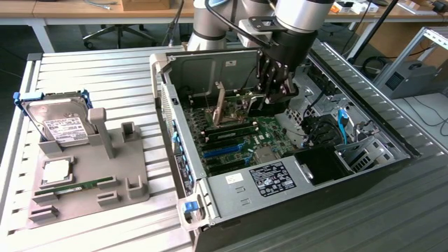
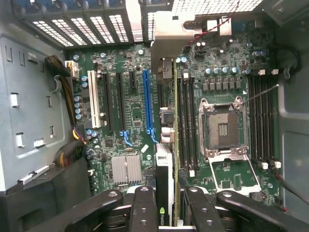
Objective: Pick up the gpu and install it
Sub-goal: 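Insert the gpu into the slot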
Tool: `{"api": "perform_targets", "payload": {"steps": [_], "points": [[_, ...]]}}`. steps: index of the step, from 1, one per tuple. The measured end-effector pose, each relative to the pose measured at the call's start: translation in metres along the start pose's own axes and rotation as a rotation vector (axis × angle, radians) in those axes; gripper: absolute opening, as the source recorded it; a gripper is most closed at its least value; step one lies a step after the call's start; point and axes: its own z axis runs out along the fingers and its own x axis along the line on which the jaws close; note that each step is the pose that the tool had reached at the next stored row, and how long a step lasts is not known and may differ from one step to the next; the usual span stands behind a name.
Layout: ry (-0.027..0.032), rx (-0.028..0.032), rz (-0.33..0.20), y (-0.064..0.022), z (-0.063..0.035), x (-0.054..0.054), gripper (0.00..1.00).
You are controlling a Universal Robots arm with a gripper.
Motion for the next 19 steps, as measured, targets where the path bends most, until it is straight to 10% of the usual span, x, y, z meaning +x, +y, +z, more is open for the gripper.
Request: {"api": "perform_targets", "payload": {"steps": [11,19], "points": [[-0.0046,-0.0004,0.0,0.0001,0.0,0.013,0.27],[-0.0059,0.0002,0.0,0.0151,0.0009,0.014,0.27]]}}
